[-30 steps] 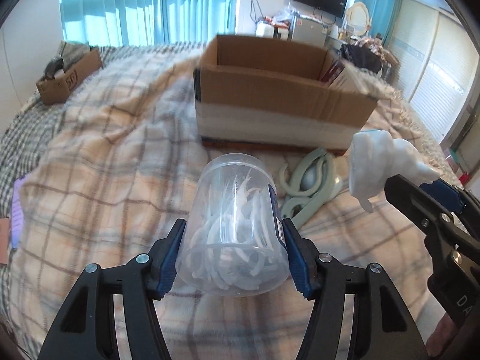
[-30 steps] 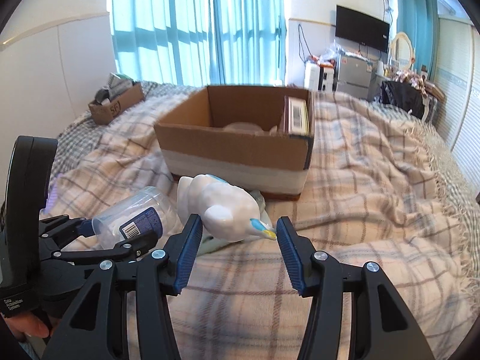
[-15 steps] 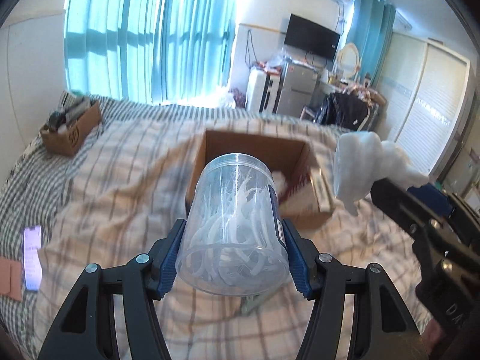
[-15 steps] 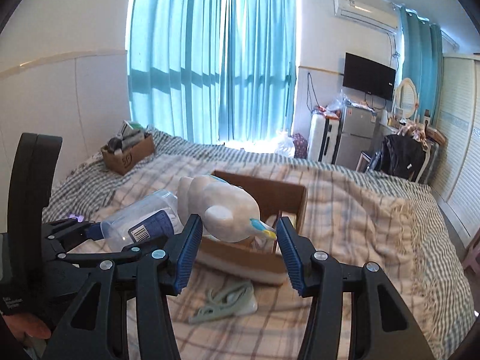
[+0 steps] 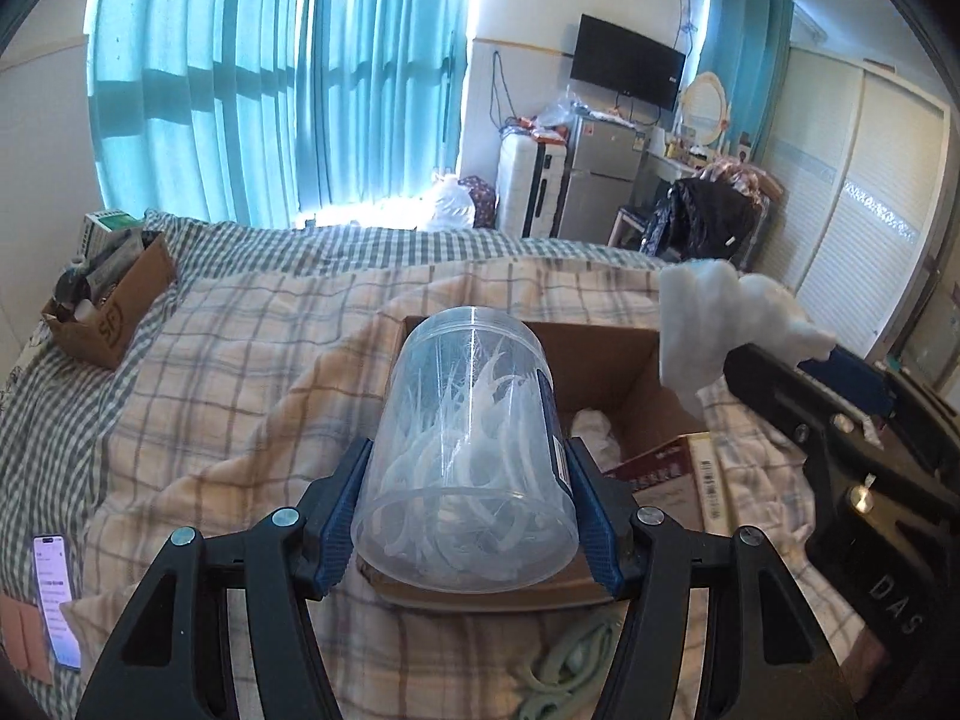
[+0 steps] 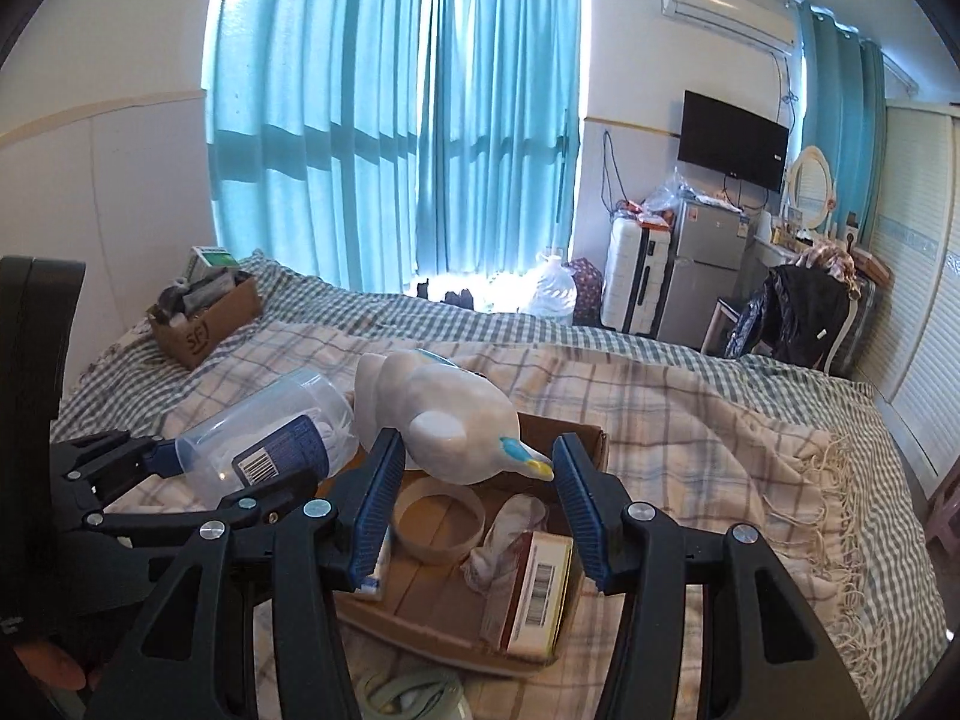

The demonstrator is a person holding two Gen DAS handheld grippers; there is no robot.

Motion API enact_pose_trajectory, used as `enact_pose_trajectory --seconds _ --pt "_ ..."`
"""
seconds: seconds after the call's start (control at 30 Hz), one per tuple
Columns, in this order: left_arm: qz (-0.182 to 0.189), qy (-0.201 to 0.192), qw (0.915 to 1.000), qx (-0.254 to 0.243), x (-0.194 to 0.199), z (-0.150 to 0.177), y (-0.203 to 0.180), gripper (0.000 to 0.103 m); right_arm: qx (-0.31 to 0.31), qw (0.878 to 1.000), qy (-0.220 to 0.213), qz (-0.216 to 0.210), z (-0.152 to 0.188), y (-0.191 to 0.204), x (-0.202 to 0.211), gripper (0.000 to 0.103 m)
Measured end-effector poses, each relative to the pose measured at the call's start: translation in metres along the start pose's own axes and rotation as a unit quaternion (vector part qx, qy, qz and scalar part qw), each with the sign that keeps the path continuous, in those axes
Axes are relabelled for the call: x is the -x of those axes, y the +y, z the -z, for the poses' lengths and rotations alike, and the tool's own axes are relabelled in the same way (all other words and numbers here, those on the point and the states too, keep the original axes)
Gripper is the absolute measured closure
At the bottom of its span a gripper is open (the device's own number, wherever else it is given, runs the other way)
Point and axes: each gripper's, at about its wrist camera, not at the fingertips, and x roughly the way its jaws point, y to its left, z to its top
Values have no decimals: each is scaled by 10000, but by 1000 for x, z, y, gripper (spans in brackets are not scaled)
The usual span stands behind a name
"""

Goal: Organize objects
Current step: 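Drop the swab jar in the box with left while right drops the plush toy, then grasp the pale green hanger with the left gripper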

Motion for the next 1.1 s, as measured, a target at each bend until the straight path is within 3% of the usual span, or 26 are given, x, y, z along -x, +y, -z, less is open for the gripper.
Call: enact_pose_trajectory --seconds 0.17,0.43,0.5,0.53,0.67,0.8,0.9,1.1 --pt "39 268 9995 -131 -42 8 -5 40 -230 9996 149 -4 4 -17 -35 52" --pt "15 561 9983 -127 -69 22 -15 39 -403 9986 349 -60 20 -31 -60 50" --pt "3 613 9980 -139 -68 24 -20 38 -521 9979 343 -149 20 -36 -56 41" --pt "-19 589 9981 -171 -65 24 -23 34 -567 9978 310 -158 19 -38 -51 35" --pt "-72 376 9989 -273 -36 21 -34 19 -436 9988 205 -51 11 -40 -22 34" --pt "-40 234 9994 -234 2 18 -41 18 -405 9991 81 43 3 -44 23 34" --pt "-83 54 9996 -268 35 19 -45 9 -322 9994 4 118 0 -46 59 31" --pt "-131 -136 9997 -181 86 41 -40 8 -251 9994 -6 257 15 -48 121 26"
